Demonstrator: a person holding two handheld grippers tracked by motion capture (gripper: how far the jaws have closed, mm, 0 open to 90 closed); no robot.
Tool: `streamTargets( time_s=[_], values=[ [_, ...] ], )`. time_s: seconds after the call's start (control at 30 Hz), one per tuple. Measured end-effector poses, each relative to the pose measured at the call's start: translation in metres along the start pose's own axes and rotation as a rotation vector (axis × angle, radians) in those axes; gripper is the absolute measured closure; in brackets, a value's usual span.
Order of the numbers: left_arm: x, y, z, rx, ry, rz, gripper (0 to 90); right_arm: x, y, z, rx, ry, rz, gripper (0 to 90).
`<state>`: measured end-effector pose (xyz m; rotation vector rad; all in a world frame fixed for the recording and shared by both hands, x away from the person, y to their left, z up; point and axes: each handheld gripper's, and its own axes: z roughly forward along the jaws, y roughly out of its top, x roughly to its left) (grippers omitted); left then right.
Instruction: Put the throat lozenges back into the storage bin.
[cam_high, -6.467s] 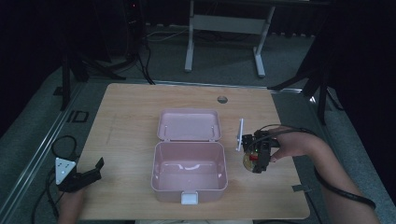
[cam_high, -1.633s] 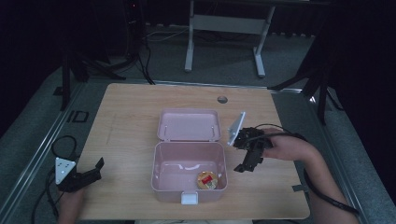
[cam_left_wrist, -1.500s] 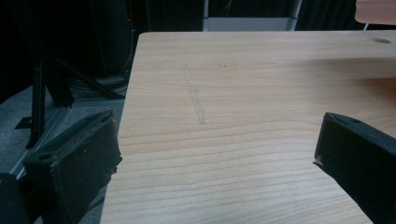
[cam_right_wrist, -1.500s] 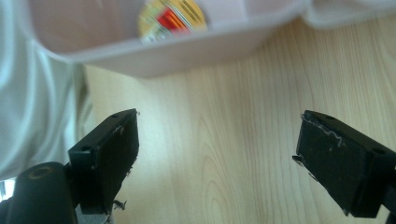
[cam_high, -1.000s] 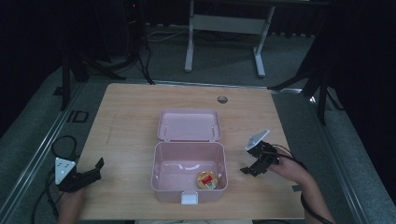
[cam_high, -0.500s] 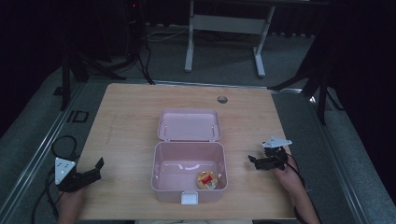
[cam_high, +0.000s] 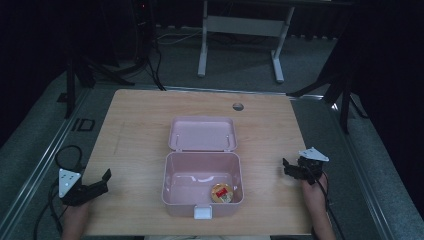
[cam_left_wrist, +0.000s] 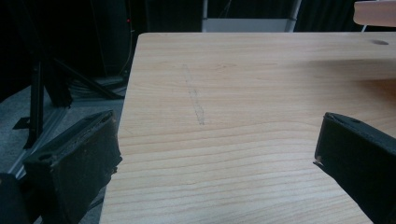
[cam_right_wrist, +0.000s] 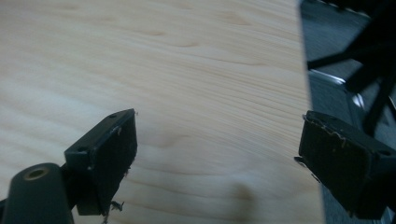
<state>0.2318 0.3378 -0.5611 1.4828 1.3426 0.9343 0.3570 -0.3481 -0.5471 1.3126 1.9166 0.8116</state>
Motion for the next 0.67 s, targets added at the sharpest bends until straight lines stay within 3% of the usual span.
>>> streamTargets(
  time_s=[0.2, 0.4, 0.57, 0.67],
  values=[
    [0.0, 0.0, 0.0, 0.001, -0.002, 0.002, 0.4, -0.013, -0.006, -0.005, -0.036, -0.055, 0.12, 11.3],
    [0.0, 0.0, 0.0, 0.001, -0.003, 0.003, 0.4, -0.018, -0.01, -0.009, -0.045, -0.088, 0.164, 11.3],
    [0.0, 0.0, 0.0, 0.0, -0.004, 0.0, 0.4, -0.023, -0.013, -0.012, -0.07, -0.104, 0.235, 11.3],
    [0.0, 0.0, 0.0, 0.001, -0.004, 0.0, 0.4, -0.023, -0.014, -0.011, -0.06, -0.104, 0.233, 11.3]
  ],
)
